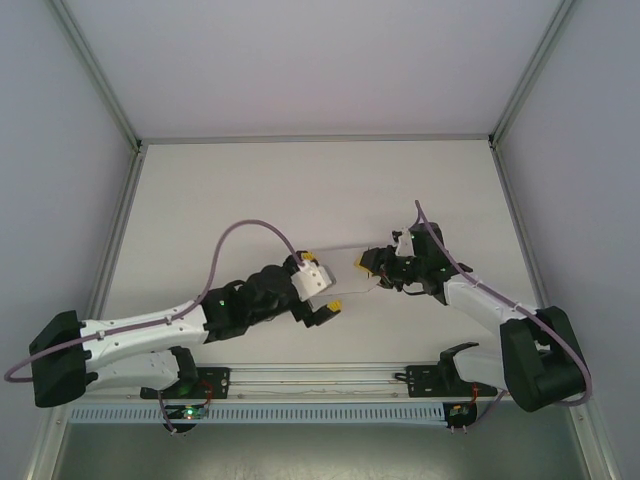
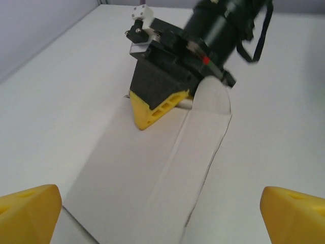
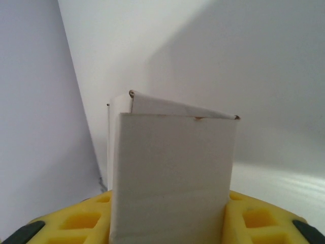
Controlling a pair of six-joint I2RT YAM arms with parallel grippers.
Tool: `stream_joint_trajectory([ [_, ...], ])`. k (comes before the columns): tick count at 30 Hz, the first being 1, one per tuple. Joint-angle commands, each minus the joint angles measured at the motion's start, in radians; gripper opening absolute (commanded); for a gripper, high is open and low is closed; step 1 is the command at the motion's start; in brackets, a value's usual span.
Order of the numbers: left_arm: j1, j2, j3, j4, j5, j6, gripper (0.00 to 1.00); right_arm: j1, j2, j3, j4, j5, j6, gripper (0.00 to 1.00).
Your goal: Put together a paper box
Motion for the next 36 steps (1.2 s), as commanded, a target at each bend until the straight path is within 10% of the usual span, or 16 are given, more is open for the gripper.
stream_joint_trajectory([
  [1, -0.065, 0.043, -0.013, 0.021, -0.150, 0.242, 1.00, -0.007, 0.026, 0.043, -0.051, -0.132, 0.110, 0.36],
  [24, -0.146, 0.301, 0.101, -0.034, -0.520, 0.403, 0.85, -0.009, -0.008, 0.134, -0.296, -0.227, 0.090, 0.39],
  [36, -0.154, 0.313, 0.106, 0.023, -0.504, 0.431, 0.50, 0.001, -0.042, 0.094, -0.265, -0.222, 0.114, 0.44],
])
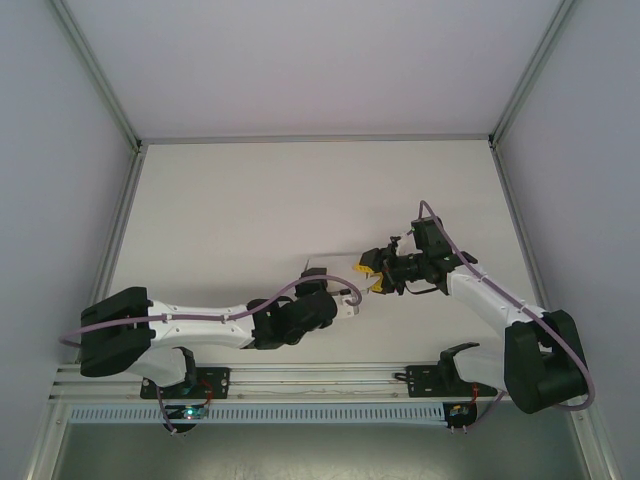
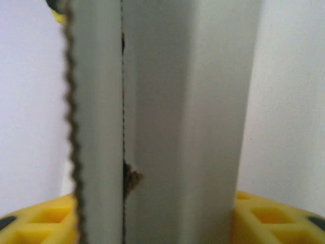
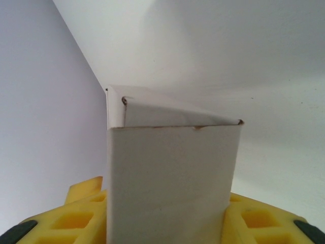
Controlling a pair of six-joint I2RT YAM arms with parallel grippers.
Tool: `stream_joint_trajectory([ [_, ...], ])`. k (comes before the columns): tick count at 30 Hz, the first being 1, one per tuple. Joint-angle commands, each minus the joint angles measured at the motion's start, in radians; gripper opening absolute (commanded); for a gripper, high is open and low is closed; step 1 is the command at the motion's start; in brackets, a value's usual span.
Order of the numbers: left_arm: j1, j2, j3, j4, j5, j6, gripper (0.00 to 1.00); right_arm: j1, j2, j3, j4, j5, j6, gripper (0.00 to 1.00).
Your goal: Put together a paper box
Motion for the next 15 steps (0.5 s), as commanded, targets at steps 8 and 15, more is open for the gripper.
stream_joint_trajectory([
  [8, -0.006, -0.065, 0.008, -0.004, 0.054, -0.009, 0.46, 0.031, -0.062, -0.041, 0.067, -0.029, 0.015, 0.89],
  [15, 0.001, -0.099, 0.089, -0.333, 0.184, -0.184, 0.44, 0.034, -0.215, -0.056, 0.027, 0.188, -0.145, 0.99],
])
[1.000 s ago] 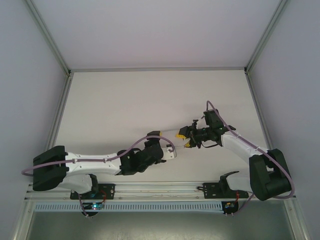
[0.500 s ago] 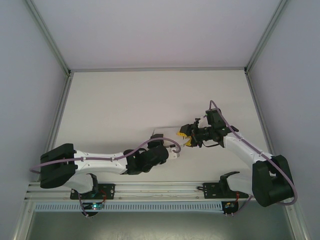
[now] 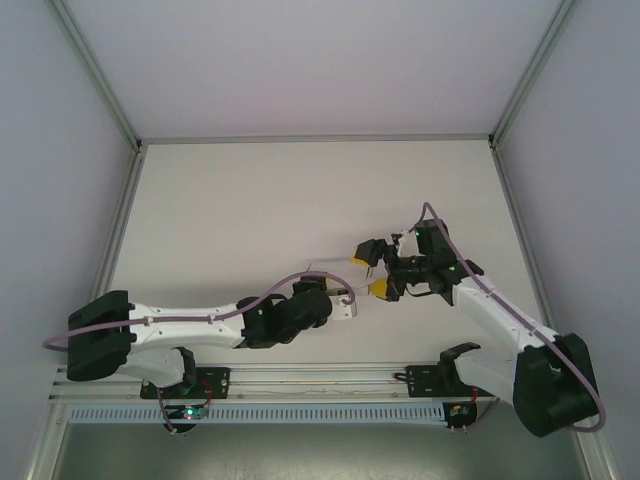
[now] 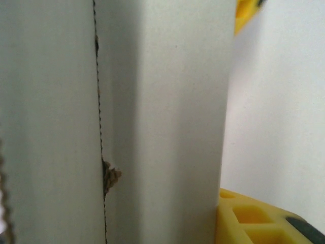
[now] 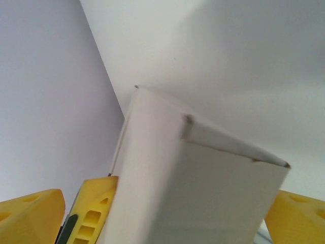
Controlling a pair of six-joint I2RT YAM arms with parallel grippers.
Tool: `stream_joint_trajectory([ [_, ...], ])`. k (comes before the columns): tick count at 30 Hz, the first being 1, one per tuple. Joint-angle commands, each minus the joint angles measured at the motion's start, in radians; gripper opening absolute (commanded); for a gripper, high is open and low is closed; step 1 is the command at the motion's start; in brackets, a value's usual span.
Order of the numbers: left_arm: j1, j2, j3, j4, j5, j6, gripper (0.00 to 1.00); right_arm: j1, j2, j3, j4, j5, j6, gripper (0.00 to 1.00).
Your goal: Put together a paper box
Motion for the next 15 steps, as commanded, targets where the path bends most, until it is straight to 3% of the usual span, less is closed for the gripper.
stream_joint_trajectory([
  [1, 0.002, -0.015, 0.071, -0.260, 0.102, -0.152, 0.44, 0.012, -0.108, -0.032, -0.001, 0.169, -0.113, 0.99],
  [6, 0.015, 0.027, 0.112, -0.414, 0.126, -0.221, 0.42, 0.003, -0.352, -0.107, 0.052, 0.363, -0.212, 0.99],
  [8, 0.039, 0.034, 0.135, -0.467, 0.192, -0.229, 0.42, 0.000, -0.425, -0.135, 0.063, 0.431, -0.273, 0.98],
  [15, 0.215, 0.024, 0.189, -0.597, 0.552, -0.180, 0.42, -0.002, -0.538, -0.195, 0.211, 0.334, -0.507, 0.98],
])
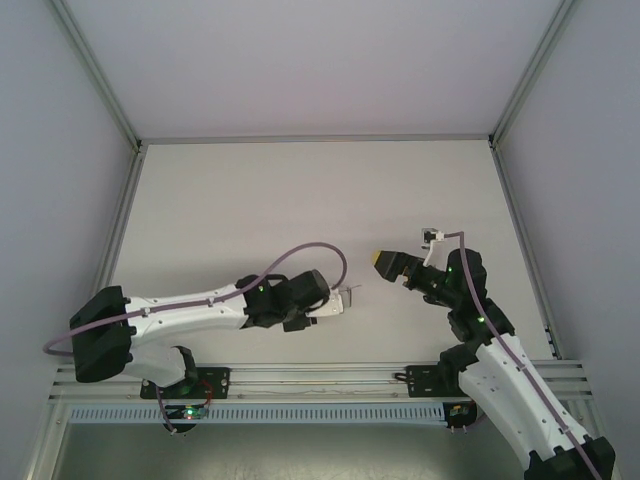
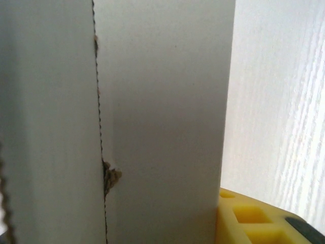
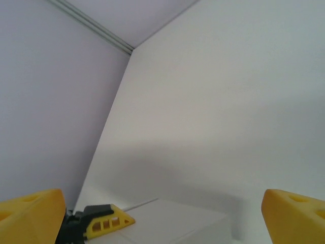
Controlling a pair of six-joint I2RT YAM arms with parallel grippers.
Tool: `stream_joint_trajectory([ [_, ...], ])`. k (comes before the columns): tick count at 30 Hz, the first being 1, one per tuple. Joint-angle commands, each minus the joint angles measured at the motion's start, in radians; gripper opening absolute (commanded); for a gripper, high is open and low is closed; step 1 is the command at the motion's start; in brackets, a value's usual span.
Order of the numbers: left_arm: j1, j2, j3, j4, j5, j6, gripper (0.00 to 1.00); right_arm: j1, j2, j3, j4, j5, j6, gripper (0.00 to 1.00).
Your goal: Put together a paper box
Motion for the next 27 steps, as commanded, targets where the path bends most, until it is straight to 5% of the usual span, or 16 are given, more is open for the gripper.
stream_joint_trajectory([
  [1, 0.089, -0.003, 0.059, -0.133, 0.215, 0.007, 0.42, -0.003, -0.017, -0.016, 0.100, -0.045, -0.193, 0.99],
  [13, 0.160, 0.085, 0.094, -0.205, 0.280, 0.101, 0.43, 0.180, 0.254, 0.016, 0.196, -0.190, -0.597, 0.87],
  [19, 0.188, 0.126, 0.099, -0.203, 0.319, 0.132, 0.43, 0.216, 0.367, 0.024, 0.232, -0.276, -0.683, 0.77],
  [27, 0.192, 0.112, 0.096, -0.198, 0.323, 0.138, 0.45, 0.220, 0.406, 0.045, 0.206, -0.218, -0.693, 0.58],
])
